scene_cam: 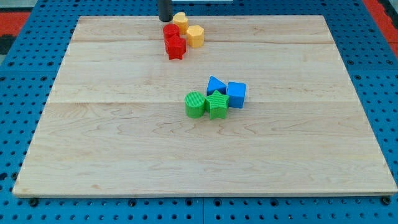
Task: Move both the yellow blocks diagonal to each other
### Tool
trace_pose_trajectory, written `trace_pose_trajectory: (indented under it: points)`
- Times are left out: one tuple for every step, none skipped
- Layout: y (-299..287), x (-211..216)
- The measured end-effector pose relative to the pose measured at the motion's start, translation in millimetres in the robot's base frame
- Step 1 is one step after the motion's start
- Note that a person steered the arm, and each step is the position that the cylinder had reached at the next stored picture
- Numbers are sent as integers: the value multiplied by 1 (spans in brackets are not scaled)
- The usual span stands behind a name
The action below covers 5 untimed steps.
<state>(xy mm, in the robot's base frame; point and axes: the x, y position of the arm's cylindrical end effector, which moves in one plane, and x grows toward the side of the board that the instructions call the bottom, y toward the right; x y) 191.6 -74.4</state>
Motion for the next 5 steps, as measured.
trace_pose_trajectory:
  points:
    - [35, 10]
    - [90, 43]
    - [95, 85]
    - [84, 81]
    - [63, 66]
